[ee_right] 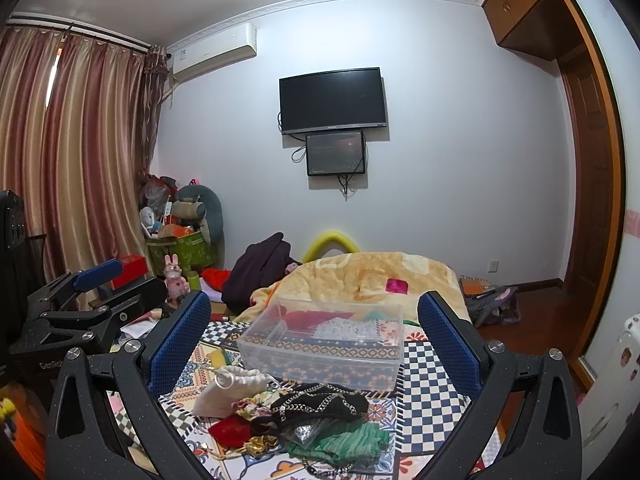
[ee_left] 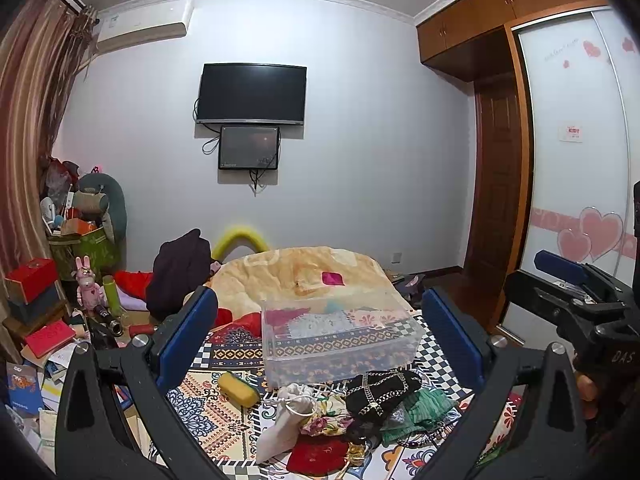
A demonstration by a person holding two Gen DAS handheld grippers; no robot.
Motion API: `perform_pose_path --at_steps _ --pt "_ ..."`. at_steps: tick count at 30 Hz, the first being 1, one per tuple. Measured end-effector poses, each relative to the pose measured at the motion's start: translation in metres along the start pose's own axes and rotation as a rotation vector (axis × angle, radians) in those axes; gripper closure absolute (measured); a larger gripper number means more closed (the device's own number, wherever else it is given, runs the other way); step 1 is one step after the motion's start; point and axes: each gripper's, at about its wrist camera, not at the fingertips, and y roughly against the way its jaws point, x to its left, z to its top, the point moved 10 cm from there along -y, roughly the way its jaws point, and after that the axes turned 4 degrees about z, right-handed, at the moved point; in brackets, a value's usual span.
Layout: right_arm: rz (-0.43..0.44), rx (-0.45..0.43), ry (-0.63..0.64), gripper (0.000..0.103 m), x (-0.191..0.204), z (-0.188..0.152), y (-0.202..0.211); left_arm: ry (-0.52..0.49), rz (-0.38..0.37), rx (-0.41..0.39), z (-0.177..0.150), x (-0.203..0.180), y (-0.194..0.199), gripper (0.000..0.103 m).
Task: Organize soft objects
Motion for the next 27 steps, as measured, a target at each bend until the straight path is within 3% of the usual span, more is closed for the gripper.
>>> perform_pose_path --at_steps 27 --pt "-0.005 0.016 0.006 0.0 -0.0002 -0.0046 -0.0038 0.002 -0.001 0.017 -0.0061 0.0005 -0.0049 0.0"
